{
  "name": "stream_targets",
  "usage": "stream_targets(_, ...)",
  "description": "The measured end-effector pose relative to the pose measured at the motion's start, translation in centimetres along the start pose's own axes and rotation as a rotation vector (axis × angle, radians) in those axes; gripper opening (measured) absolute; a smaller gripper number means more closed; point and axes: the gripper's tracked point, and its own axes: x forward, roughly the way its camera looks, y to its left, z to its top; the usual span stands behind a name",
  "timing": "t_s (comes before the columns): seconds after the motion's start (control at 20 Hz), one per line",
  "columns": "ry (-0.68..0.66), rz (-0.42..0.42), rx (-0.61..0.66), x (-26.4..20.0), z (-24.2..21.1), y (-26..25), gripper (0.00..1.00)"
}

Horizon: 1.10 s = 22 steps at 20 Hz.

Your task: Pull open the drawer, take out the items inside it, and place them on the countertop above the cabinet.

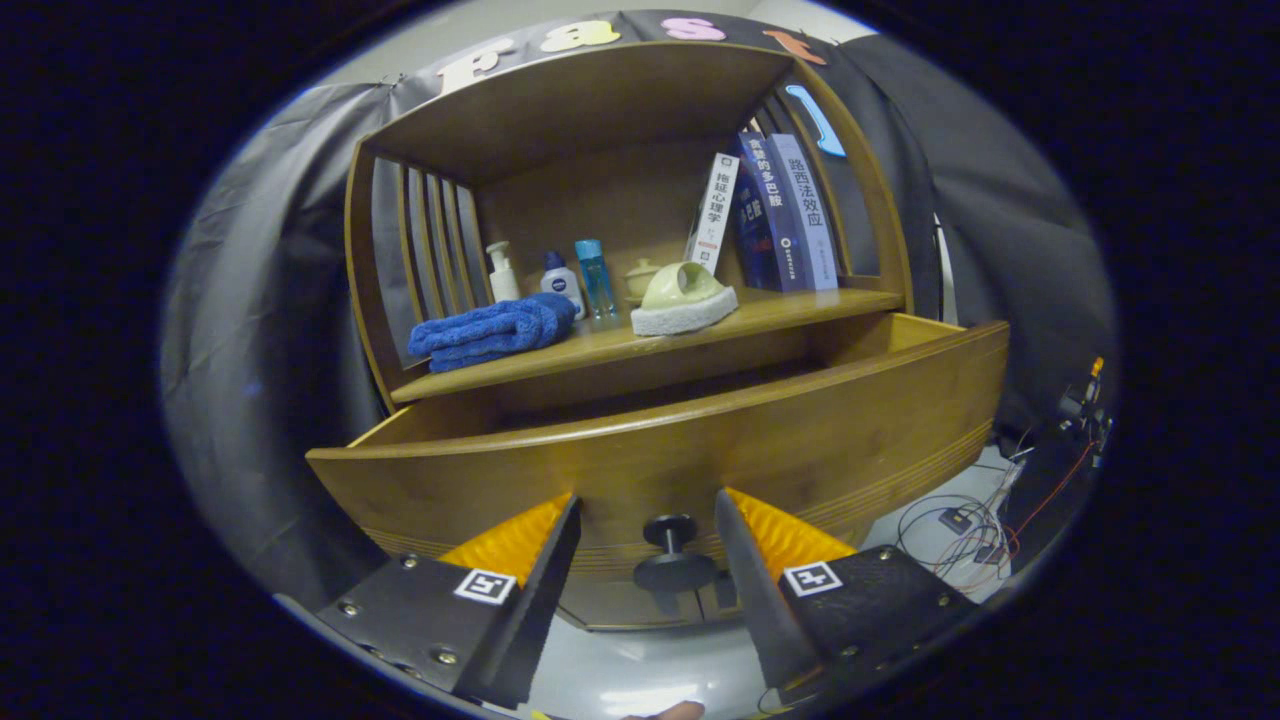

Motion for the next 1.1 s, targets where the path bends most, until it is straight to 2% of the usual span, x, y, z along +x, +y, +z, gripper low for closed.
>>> stream_targets(0.25,-0.013,0.011,0.020,0.9,0.2,0.0,0.82)
stream_targets(0.7,-0.010,-0.009,0.013,5.3,1.1,0.6,0.83)
stream_targets(1.1,0.031,-0.023,-0.009,8.4,0.9,0.2,0.82)
